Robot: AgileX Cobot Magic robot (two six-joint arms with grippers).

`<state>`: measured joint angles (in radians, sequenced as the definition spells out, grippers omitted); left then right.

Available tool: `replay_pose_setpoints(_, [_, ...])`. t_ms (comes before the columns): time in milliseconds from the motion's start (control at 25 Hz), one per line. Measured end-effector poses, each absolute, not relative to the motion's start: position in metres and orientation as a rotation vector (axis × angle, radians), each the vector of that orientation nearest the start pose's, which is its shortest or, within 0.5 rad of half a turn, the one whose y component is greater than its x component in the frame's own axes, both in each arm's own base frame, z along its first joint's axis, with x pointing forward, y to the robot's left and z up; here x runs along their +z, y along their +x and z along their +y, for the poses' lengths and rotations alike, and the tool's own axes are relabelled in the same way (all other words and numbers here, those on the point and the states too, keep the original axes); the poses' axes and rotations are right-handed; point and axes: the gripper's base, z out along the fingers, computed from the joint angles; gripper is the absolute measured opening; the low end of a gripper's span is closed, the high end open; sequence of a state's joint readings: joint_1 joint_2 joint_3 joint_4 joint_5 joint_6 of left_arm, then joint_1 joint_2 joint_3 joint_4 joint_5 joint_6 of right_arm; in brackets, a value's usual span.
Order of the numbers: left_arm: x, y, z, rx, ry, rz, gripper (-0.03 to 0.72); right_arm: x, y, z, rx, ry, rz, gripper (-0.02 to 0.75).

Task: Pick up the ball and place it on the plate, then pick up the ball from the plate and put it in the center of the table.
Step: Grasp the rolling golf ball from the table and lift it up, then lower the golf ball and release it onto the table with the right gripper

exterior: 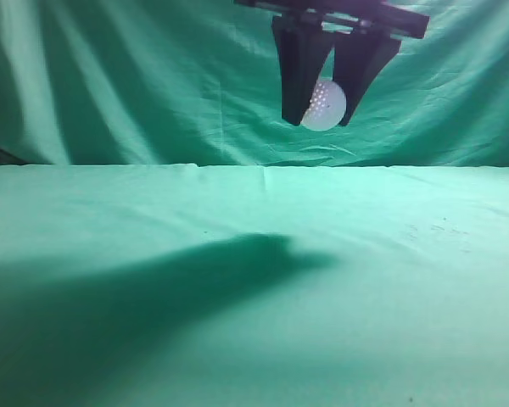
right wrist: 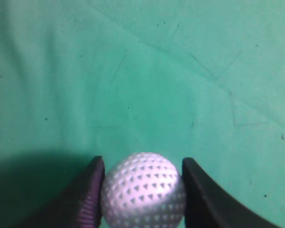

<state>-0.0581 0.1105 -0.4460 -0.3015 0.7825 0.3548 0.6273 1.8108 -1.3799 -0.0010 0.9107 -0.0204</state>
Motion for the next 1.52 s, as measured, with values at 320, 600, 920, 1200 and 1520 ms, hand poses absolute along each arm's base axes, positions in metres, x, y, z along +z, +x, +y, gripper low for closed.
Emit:
replay_pose_setpoints(320, [0.275,0.030,-0.020,-0.152,0.318,1.906,0.000,0.213,0.330,0.261,0.248,-1.014,2.650,0.338])
replay_pose_setpoints(600, [0.283,0.033,-0.019,-0.131,0.282,1.812,0.000,0.194,0.337,0.319,0.276,-1.178,2.544,0.338])
replay_pose_setpoints(920, [0.279,0.037,-0.018,-0.125,0.266,1.794,0.000,0.174,0.360,0.346,0.293,-1.174,2.479,0.338])
replay_pose_setpoints(1200, [0.276,0.038,-0.018,-0.125,0.265,1.800,0.000,0.163,0.365,0.351,0.292,-1.174,2.477,0.338])
replay_pose_setpoints(1520, [0.276,0.038,-0.018,-0.124,0.264,1.797,0.000,0.184,0.363,0.350,0.293,-1.183,2.475,0.496])
